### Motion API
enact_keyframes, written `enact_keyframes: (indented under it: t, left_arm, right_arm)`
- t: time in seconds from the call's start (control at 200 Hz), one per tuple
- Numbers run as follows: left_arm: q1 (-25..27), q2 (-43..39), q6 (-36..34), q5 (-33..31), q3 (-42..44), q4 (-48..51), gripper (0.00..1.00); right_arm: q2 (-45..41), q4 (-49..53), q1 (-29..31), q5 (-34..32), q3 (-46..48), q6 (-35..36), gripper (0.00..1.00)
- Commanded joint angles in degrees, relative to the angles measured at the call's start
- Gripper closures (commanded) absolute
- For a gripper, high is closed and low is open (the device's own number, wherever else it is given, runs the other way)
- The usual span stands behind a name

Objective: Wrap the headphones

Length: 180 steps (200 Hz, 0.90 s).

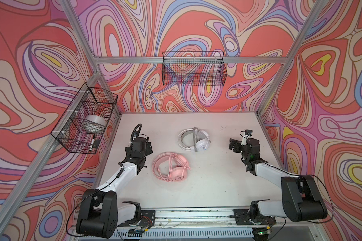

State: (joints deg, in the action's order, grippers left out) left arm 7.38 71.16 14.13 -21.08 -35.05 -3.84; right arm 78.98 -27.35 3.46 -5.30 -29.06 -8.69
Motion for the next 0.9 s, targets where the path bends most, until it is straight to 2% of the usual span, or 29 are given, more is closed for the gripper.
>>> enact_keyframes:
  t: [0.0,0.115,0.205,0.326,0.396,0.566,0.701,0.766,0.897]
  left_arm:
    - [-0.8,0.6,-1.0,-1.0,1.8,-7.8,0.0]
    - [-1.1,1.3,-2.6,-0.3,5.0,-16.2,0.0]
    - [-1.4,2.3,-3.5,-1.5,10.6,-24.7,0.0]
    - [-1.9,4.5,-4.4,-1.7,13.6,-31.8,0.0]
    - [-2.0,4.5,-4.6,-1.3,12.4,-29.2,0.0]
    - [-2.7,8.4,-10.3,-2.1,12.8,-37.8,0.0]
    - [-4.5,13.0,-10.1,1.7,13.5,-44.1,0.0]
    - [-4.6,12.7,-10.2,3.8,12.6,-41.3,0.0]
    - [-4.8,14.2,-11.2,6.9,12.2,-42.4,0.0]
  right_arm:
    - [2.6,-13.1,-0.2,-5.9,3.4,2.9,0.01]
    - [5.9,-19.9,-0.2,-8.3,5.6,4.2,0.02]
    - [8.3,-25.6,-0.2,-9.9,7.1,5.1,0.01]
    - [11.2,-30.3,-0.3,-9.8,7.3,6.5,0.02]
    - [14.0,-32.5,-0.5,-9.3,7.1,6.5,0.02]
    - [19.4,-38.3,-0.6,-9.4,7.5,6.7,0.01]
    - [19.1,-36.4,-0.5,-9.4,6.9,6.6,0.01]
    - [19.3,-35.9,-0.5,-9.6,6.4,6.7,0.02]
    - [19.4,-29.5,-0.6,-8.8,3.1,6.7,0.02]
